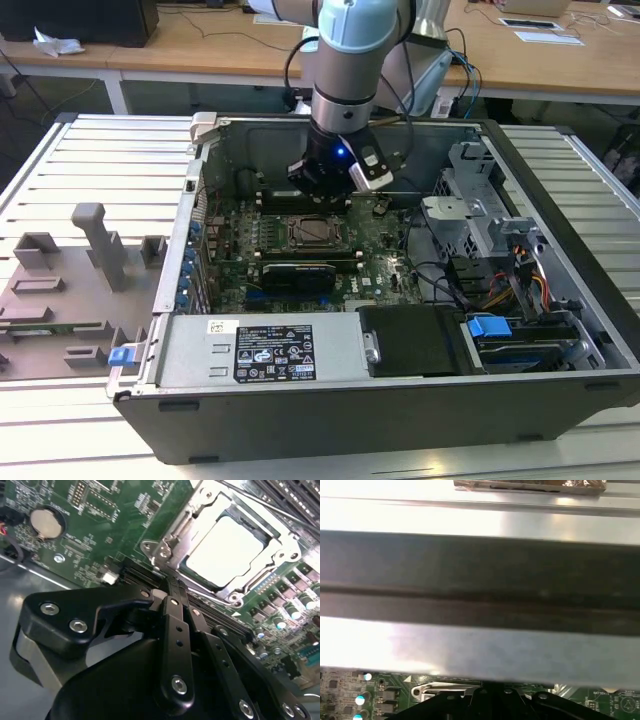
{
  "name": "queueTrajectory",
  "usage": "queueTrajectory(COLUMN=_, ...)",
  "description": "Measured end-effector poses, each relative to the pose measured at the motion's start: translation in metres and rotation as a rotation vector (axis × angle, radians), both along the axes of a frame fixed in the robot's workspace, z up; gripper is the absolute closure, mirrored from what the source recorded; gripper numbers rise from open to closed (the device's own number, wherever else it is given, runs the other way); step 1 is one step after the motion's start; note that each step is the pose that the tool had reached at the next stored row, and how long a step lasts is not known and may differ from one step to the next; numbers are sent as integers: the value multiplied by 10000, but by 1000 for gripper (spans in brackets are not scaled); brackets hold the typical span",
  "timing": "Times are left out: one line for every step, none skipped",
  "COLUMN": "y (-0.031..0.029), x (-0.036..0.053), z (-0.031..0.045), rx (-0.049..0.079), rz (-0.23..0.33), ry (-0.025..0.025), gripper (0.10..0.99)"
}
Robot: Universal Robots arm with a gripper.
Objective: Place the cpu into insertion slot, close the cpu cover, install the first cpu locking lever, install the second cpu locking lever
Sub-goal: 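Install the first cpu locking lever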
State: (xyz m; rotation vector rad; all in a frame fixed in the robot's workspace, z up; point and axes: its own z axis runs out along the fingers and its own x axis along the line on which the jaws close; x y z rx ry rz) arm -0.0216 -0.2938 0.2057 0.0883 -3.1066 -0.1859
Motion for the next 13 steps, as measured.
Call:
queueTrajectory(y=0, x=12, z=-2, rx=-1, rz=0, ry=9, gripper=980)
queueTrajectory(y=0, x=21, z=-3, rx=-2, rz=0, ry=19, gripper=980)
queueTrajectory(y=0, x=33, z=-5, rx=-4, rz=-1, ry=29, gripper=980)
queueTrajectory(y=-1, x=41, z=-6, rx=-3, rz=-1, ry=34, gripper=980)
queueTrajectory(y=-6, x=53, z=-8, rx=-2, rz=-1, ry=43, gripper=980)
queueTrajectory(y=-10, x=58, z=-9, rx=-2, rz=-1, ry=46, gripper=980)
queueTrajectory(y=-20, x=63, z=-12, rx=-2, rz=-2, ry=54, gripper=980)
queueTrajectory(y=-41, x=65, z=-19, rx=-4, rz=-7, ry=62, gripper=980)
queueTrajectory(y=-52, x=65, z=-21, rx=-5, rz=-7, ry=62, gripper=980)
queueTrajectory(y=-62, x=65, z=-24, rx=1, rz=-8, ry=60, gripper=980)
queueTrajectory(y=-76, x=65, z=-27, rx=1, rz=-9, ry=61, gripper=980)
queueTrajectory(y=-84, x=65, z=-28, rx=-3, rz=-10, ry=61, gripper=980)
queueTrajectory(y=-88, x=65, z=-30, rx=-4, rz=-11, ry=62, gripper=980)
